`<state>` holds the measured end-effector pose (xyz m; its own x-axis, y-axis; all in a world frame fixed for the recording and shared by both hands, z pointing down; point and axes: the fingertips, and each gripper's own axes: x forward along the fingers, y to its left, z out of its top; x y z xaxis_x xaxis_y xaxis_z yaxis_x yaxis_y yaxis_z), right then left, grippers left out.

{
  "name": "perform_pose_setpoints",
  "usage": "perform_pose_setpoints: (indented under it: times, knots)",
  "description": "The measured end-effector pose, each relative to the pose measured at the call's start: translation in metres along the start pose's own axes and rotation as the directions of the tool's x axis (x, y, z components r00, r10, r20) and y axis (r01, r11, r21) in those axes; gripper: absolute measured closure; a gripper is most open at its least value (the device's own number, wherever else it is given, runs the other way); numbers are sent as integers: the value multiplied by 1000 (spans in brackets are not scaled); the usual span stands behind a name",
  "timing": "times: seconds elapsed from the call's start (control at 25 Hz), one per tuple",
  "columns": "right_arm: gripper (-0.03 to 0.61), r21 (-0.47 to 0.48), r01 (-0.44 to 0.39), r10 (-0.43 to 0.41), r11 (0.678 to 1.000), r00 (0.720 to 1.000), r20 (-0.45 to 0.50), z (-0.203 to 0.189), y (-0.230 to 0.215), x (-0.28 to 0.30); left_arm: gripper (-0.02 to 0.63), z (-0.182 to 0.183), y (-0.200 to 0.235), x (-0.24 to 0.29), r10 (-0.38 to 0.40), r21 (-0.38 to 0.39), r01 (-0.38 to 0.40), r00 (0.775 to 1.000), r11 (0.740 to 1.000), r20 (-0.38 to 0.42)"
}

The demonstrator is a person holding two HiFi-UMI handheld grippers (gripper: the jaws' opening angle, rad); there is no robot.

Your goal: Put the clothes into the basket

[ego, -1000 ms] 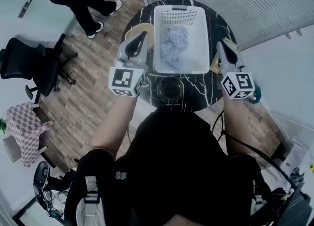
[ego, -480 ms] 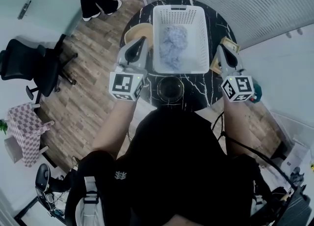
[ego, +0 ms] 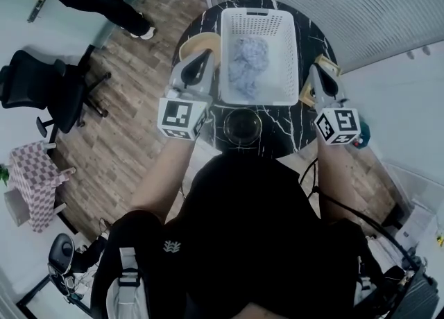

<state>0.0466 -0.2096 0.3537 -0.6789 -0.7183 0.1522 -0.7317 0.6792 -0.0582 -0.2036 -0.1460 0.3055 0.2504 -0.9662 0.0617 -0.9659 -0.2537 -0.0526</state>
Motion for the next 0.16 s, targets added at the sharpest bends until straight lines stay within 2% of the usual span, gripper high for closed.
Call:
perform_pose_setpoints:
  times: [0.16]
  knots:
    - [577, -9, -4, 4, 1000, 1000, -4, 0, 3, 3, 607, -1, 3, -2, 3, -2, -3, 1000, 1000, 4]
